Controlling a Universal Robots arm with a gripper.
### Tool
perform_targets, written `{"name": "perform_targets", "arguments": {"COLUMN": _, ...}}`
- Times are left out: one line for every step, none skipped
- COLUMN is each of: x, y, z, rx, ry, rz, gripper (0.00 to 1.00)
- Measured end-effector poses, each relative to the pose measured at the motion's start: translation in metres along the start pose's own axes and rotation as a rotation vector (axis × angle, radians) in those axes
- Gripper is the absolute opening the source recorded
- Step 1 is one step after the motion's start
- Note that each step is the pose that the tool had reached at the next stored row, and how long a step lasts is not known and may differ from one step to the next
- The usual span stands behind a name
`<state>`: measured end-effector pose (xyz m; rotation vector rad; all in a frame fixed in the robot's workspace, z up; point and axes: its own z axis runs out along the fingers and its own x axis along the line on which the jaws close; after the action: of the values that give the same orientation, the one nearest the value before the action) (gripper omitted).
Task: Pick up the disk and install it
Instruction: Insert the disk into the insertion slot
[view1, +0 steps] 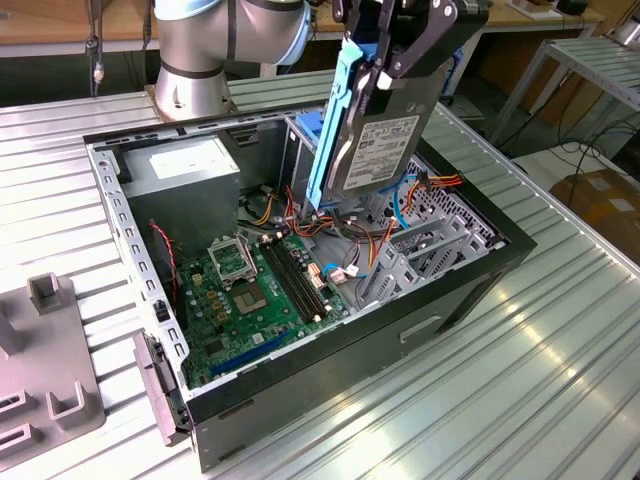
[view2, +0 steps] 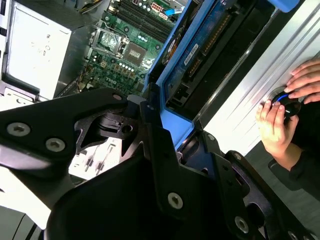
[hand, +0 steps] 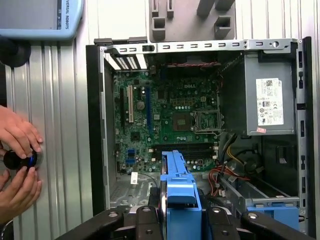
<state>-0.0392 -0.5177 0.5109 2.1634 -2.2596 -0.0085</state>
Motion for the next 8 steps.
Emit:
{"name": "perform_targets", "arguments": {"x": 0.0012, "y": -0.0008, "z": 0.0, "rx": 0.0001, "ry": 0.0, "rz": -0.001, "gripper": 0.37}}
{"name": "perform_targets", "arguments": {"x": 0.0024, "y": -0.0014, "z": 0.0001, "rx": 0.0, "ry": 0.0, "rz": -0.001, "gripper": 0.37}}
{"name": "perform_targets", "arguments": {"x": 0.0033, "y": -0.0017, "z": 0.0001, "rx": 0.0, "ry": 0.0, "rz": -0.002, "gripper": 0.37}}
{"name": "perform_targets", "arguments": {"x": 0.0042, "y": -0.0019, "z": 0.0001, "rx": 0.0, "ry": 0.0, "rz": -0.002, "gripper": 0.37}}
{"name": "perform_targets", "arguments": {"x": 0.0052, "y": -0.0022, "z": 0.0002, "rx": 0.0001, "ry": 0.0, "rz": -0.002, "gripper": 0.37}}
{"name": "perform_targets", "arguments": {"x": 0.0068, "y": -0.0027, "z": 0.0002, "rx": 0.0, "ry": 0.0, "rz": -0.002, "gripper": 0.37}}
{"name": "perform_targets", "arguments": {"x": 0.0078, "y": -0.0032, "z": 0.0003, "rx": 0.0, "ry": 0.0001, "rz": -0.002, "gripper": 0.37}}
{"name": "perform_targets", "arguments": {"x": 0.0086, "y": -0.0036, "z": 0.0003, "rx": 0.0, "ry": 0.0001, "rz": -0.002, "gripper": 0.37}}
